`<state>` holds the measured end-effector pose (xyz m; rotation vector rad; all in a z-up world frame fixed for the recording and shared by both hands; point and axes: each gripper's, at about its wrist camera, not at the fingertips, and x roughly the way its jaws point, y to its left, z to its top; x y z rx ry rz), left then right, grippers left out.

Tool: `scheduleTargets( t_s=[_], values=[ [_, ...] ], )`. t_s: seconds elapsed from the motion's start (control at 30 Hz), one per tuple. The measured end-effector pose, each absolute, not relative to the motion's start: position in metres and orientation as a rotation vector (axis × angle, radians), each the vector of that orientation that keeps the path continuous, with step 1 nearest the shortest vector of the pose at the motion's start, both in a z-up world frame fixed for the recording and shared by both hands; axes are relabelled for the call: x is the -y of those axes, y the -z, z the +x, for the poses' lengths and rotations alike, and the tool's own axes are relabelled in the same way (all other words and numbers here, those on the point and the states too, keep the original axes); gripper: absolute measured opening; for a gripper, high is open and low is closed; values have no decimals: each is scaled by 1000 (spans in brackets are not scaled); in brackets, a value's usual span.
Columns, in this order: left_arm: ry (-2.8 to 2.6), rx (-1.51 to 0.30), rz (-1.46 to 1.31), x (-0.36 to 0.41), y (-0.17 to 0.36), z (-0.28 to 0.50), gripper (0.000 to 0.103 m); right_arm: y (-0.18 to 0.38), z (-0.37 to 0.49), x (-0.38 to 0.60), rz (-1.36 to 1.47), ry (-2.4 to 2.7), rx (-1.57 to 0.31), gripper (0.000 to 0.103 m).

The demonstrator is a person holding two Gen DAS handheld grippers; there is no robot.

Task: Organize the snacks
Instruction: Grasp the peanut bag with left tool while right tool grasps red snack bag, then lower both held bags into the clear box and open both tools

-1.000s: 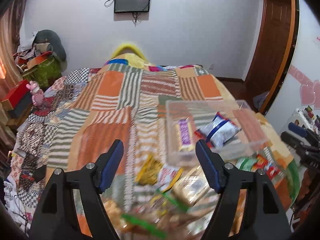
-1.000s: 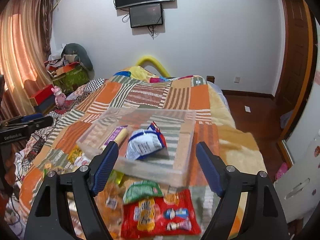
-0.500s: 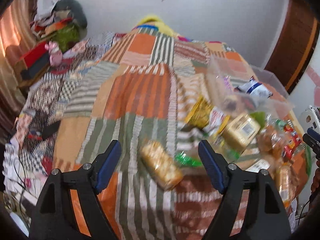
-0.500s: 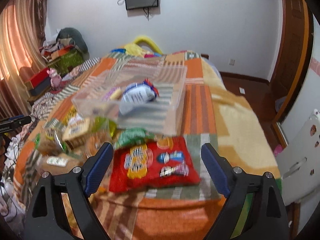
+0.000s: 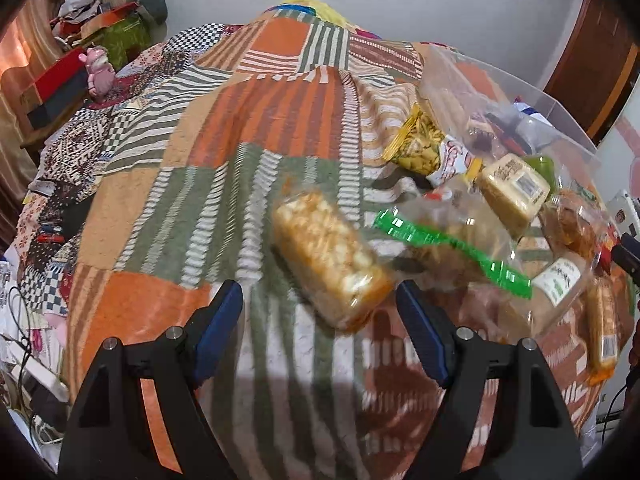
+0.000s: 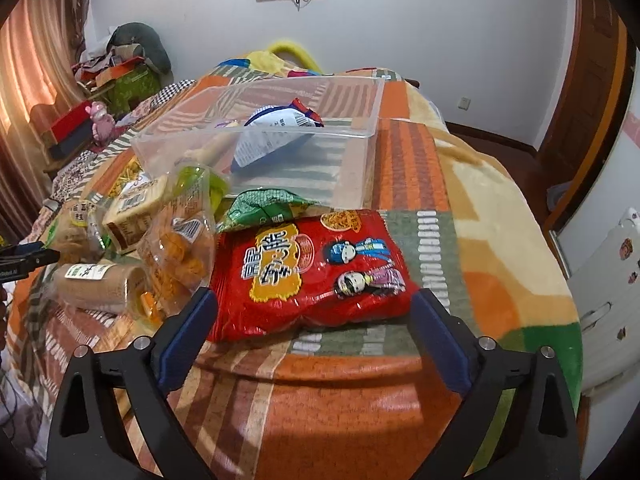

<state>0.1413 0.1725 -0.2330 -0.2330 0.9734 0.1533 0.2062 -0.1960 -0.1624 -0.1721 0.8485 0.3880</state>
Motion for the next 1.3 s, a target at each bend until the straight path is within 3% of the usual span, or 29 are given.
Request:
scheduleTargets(
  t_s=[0.37, 0.43, 0.53, 0.6, 0.73, 0.83, 1.3],
  values=[
    [-234, -959, -217, -177, 244, 169, 78, 182, 229, 180, -245, -403, -912, 103],
    [-239, -957, -204, -176, 245, 171, 71, 185, 232, 184, -213, -416, -931, 103],
    [-261, -971, -173, -175, 248, 173, 52, 188, 232, 190, -174, -432, -942, 103],
    [-283, -975, -151, -175, 249, 170, 36, 187, 228, 191, -173, -439, -933, 96],
    [-259, -966, -196, -182, 242, 160, 33, 183, 221, 195, -164, -451, -919, 74],
    [-250, -962, -206, -181, 235, 154, 33, 179, 217, 207, -115, -462, -918, 65],
    [-216, -855, -168, -155, 174, 139, 33, 156, 200, 225, -102, -442, -867, 64]
  ],
)
